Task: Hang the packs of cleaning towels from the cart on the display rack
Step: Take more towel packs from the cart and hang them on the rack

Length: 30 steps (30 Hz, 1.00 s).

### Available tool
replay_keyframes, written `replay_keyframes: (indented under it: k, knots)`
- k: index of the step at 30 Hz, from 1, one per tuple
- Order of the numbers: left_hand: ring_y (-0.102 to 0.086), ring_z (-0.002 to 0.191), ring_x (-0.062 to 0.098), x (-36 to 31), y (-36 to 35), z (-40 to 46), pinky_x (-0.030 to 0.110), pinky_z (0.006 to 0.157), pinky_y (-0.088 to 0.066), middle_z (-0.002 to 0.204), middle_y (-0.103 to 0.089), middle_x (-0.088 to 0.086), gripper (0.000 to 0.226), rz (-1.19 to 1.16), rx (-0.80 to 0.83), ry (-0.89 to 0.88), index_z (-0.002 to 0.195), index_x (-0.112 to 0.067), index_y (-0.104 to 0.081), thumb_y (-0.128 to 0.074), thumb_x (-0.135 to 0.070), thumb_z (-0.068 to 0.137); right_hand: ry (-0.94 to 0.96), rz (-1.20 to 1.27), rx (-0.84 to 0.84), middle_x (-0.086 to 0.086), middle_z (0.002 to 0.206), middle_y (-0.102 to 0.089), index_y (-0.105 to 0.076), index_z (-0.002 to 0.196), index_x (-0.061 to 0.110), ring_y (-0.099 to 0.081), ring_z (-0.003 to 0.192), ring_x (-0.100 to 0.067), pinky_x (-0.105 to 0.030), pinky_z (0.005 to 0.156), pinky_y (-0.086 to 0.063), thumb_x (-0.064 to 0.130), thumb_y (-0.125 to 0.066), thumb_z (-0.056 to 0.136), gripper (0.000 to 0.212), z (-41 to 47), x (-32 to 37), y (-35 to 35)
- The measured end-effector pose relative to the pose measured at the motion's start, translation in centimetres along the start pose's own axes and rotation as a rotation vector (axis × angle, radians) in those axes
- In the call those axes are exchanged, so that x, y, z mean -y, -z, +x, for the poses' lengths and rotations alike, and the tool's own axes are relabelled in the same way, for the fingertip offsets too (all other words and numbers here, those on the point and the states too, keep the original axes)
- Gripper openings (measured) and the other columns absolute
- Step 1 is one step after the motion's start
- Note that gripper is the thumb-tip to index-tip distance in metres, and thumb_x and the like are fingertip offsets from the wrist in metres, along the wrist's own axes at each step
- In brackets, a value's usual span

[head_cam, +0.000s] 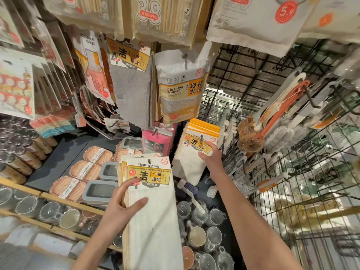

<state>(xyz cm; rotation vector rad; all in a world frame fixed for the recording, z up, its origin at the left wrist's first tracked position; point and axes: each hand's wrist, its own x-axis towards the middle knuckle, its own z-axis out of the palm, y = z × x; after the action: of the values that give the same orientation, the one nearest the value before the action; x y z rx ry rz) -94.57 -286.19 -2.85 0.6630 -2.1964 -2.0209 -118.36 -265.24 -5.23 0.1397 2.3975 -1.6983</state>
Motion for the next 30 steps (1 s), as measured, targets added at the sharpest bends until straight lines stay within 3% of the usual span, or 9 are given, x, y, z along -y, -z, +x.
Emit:
replay_keyframes:
  k: [3,6,13,15,17,21,23,26,30]
  knots:
    - [-0.041,0.122,0.048,0.1,-0.1,0.0,0.059,0.099,-0.039,0.131,-0.052,-0.018,0.047,0.014,0.016,0.034,0.114,-0.046,-0.059,-0.072,-0.011,0.085,-0.008,-0.049,0.037,-0.006,0.150,-0.023,-0.045,0.136,0.023,-0.023,0.139,-0.022,-0.036,0.107,-0.027,0.012,-0.063,0.086,0.054,-0.2,0.0,0.1]
    - [-0.031,0.121,0.062,0.2,-0.2,0.0,0.069,0.097,-0.034,0.135,-0.052,-0.011,0.051,-0.005,0.037,0.054,0.112,-0.049,-0.060,-0.068,-0.006,0.087,-0.011,-0.063,0.061,-0.005,0.153,-0.017,-0.042,0.139,0.025,-0.017,0.141,-0.020,-0.036,0.106,-0.025,0.018,-0.065,0.086,0.058,-1.1,0.1,0.2]
    - [-0.043,0.123,0.042,-0.2,-0.7,-0.2,0.046,0.097,-0.045,0.133,-0.049,-0.021,0.052,-0.011,0.026,0.025,0.116,-0.049,-0.059,-0.069,-0.008,0.086,0.147,-0.018,0.145,0.006,0.132,-0.034,-0.047,0.129,0.030,-0.031,0.132,-0.018,-0.038,0.109,-0.030,0.021,-0.065,0.088,0.046,-7.2,2.1,-0.6]
    - [-0.044,0.127,0.003,-0.4,-0.9,-0.1,0.020,0.091,-0.042,0.134,-0.047,-0.022,0.052,-0.030,0.030,-0.002,0.117,-0.047,-0.059,-0.070,-0.007,0.085,0.118,0.040,0.235,0.010,0.132,-0.036,-0.045,0.128,0.035,-0.038,0.124,-0.012,-0.029,0.099,-0.036,0.024,-0.065,0.087,0.047,-9.0,2.9,-1.1]
    - [-0.037,0.121,-0.019,-0.5,-1.1,-0.1,0.014,0.090,-0.035,0.135,-0.047,-0.020,0.051,-0.041,0.043,-0.015,0.118,-0.044,-0.059,-0.070,-0.007,0.085,0.074,0.074,0.324,0.011,0.132,-0.041,-0.042,0.131,0.031,-0.045,0.116,-0.008,-0.023,0.089,-0.041,0.025,-0.071,0.082,0.057,-10.4,3.5,-1.8]
    - [-0.036,0.120,-0.021,-0.5,-1.6,-0.2,0.025,0.102,-0.031,0.138,-0.047,-0.017,0.053,-0.036,0.058,-0.025,0.122,-0.041,-0.057,-0.069,-0.005,0.086,0.093,0.080,0.341,0.015,0.107,-0.056,-0.040,0.114,0.031,-0.059,0.092,0.005,-0.010,0.077,-0.046,0.004,-0.075,0.076,0.059,-12.1,3.2,-3.5]
    - [-0.034,0.121,-0.023,-0.6,-1.7,-0.3,0.027,0.106,-0.030,0.138,-0.046,-0.023,0.057,-0.037,0.067,-0.034,0.126,-0.044,-0.055,-0.069,-0.006,0.086,0.102,0.035,0.314,0.008,0.106,-0.061,-0.039,0.117,0.028,-0.061,0.096,-0.004,-0.012,0.081,-0.047,0.001,-0.076,0.075,0.062,-12.6,2.9,-4.0]
    - [-0.029,0.126,-0.025,-0.5,-1.8,-0.3,0.019,0.103,-0.029,0.140,-0.041,-0.033,0.070,-0.053,0.087,-0.062,0.136,-0.048,-0.044,-0.068,-0.005,0.086,0.079,0.037,0.280,-0.008,0.113,-0.065,-0.039,0.125,0.017,-0.062,0.097,-0.014,-0.010,0.077,-0.047,-0.001,-0.076,0.073,0.067,-12.7,2.7,-4.0]
    - [-0.028,0.129,-0.022,-0.3,-1.9,-0.4,0.012,0.100,-0.029,0.140,-0.037,-0.039,0.081,-0.081,0.080,-0.070,0.141,-0.053,-0.032,-0.069,-0.007,0.086,0.078,0.037,0.288,-0.006,0.113,-0.063,-0.037,0.130,0.014,-0.062,0.089,-0.002,-0.007,0.069,-0.046,-0.004,-0.075,0.073,0.070,-12.8,2.7,-3.7]
